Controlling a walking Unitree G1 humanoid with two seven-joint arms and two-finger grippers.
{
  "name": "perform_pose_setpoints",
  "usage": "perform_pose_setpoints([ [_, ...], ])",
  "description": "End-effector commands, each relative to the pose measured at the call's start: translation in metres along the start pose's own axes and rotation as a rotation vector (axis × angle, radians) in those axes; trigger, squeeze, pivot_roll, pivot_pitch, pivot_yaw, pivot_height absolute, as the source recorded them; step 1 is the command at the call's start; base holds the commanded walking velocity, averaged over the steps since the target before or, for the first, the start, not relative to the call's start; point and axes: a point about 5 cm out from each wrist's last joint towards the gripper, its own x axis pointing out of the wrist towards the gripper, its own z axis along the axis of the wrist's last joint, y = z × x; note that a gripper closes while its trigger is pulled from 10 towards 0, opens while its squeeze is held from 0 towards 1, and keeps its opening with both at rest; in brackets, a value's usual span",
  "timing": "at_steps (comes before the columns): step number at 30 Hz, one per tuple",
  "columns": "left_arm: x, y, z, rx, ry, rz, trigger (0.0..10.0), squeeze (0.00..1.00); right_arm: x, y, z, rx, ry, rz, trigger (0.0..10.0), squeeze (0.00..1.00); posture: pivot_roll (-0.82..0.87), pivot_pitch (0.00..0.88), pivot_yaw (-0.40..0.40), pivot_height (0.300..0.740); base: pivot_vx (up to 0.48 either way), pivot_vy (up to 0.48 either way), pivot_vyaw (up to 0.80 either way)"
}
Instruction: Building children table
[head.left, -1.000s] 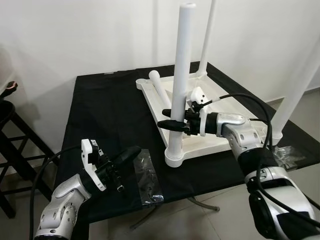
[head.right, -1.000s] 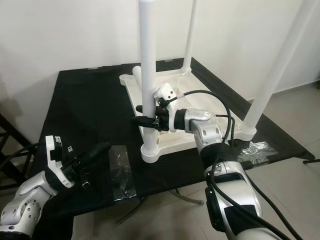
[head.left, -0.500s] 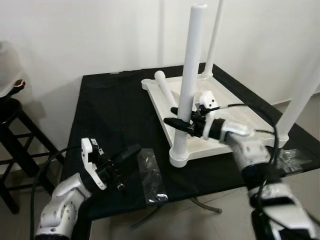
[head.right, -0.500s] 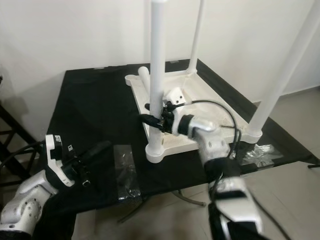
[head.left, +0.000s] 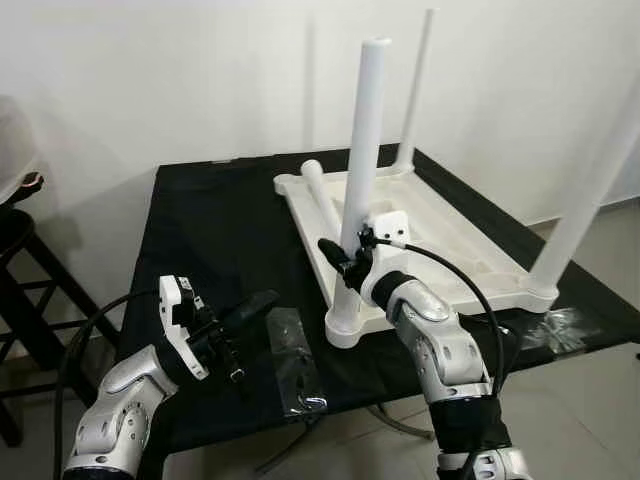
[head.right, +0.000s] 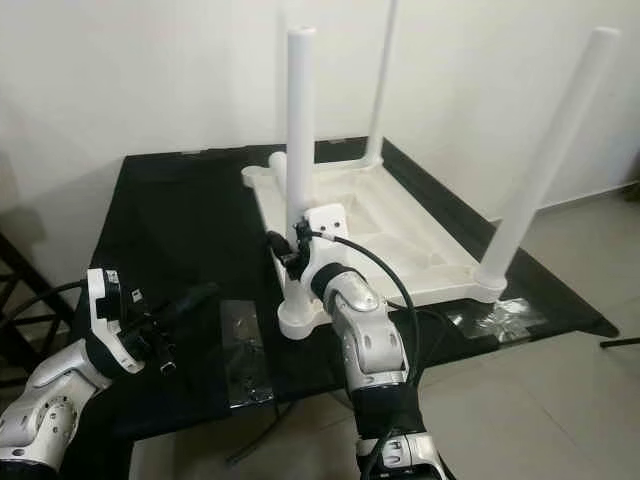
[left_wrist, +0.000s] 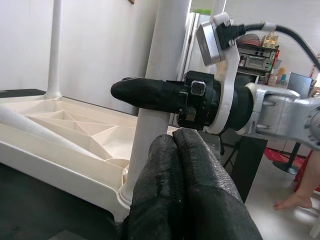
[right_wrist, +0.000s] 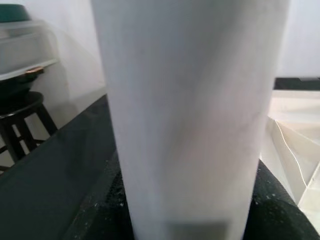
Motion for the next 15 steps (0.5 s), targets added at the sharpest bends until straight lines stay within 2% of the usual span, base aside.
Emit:
perform_pose_setpoints([
  [1,-0.001,0.001,-0.003,0.0,0.01,0.003,10.0,0.0,-0.005,-0.01,-0.017,0.056,0.102,-0.026,10.0,1.0,-0.04,0.0,0.007,0.74,0.0,0.0,0.0],
  [3,-0.001,0.001,-0.003,-0.001,0.008,0.004,10.0,0.0,-0.005,-0.009,-0.013,0.049,0.096,0.017,10.0,1.0,-0.04,0.0,0.006,0.74,0.0,0.0,0.0],
  [5,0.0,0.0,-0.003,-0.001,0.005,0.005,10.0,0.0,0.001,-0.013,0.0,0.004,0.058,0.146,10.0,1.0,-0.04,0.0,-0.001,0.74,0.0,0.0,0.0],
  [7,0.0,0.0,-0.003,-0.001,0.005,0.005,10.0,0.0,0.003,-0.015,0.005,-0.008,0.043,0.187,10.0,1.0,-0.04,0.0,-0.002,0.74,0.0,0.0,0.0],
  [8,0.001,0.0,-0.004,-0.001,0.004,0.005,10.0,0.0,0.004,-0.017,0.011,-0.033,0.03,0.273,10.0,0.08,-0.04,0.0,-0.003,0.74,0.0,0.0,0.0],
  [9,0.001,0.0,-0.004,-0.001,0.004,0.005,10.0,0.0,0.004,-0.017,0.011,-0.033,0.03,0.273,10.0,0.08,-0.04,0.0,-0.003,0.74,0.0,0.0,0.0],
  [10,0.001,0.0,-0.004,-0.001,0.003,0.005,10.0,0.0,0.004,-0.02,0.017,-0.069,0.02,0.367,10.0,0.0,-0.04,0.0,-0.004,0.74,0.0,0.0,0.0],
  [11,0.001,0.0,-0.004,-0.001,0.003,0.005,10.0,0.0,0.004,-0.02,0.017,-0.069,0.02,0.367,10.0,0.0,-0.04,0.0,-0.004,0.74,0.0,0.0,0.0],
  [13,0.002,-0.001,-0.004,-0.001,0.002,0.004,10.0,0.0,0.003,-0.025,0.025,-0.14,0.024,0.522,10.0,0.0,-0.03,0.0,-0.005,0.74,0.0,0.0,0.0],
  [15,0.002,-0.001,-0.005,-0.002,0.002,0.004,10.0,0.0,0.002,-0.027,0.027,-0.174,0.035,0.566,10.0,0.0,-0.03,0.0,-0.005,0.74,0.0,0.0,0.0],
])
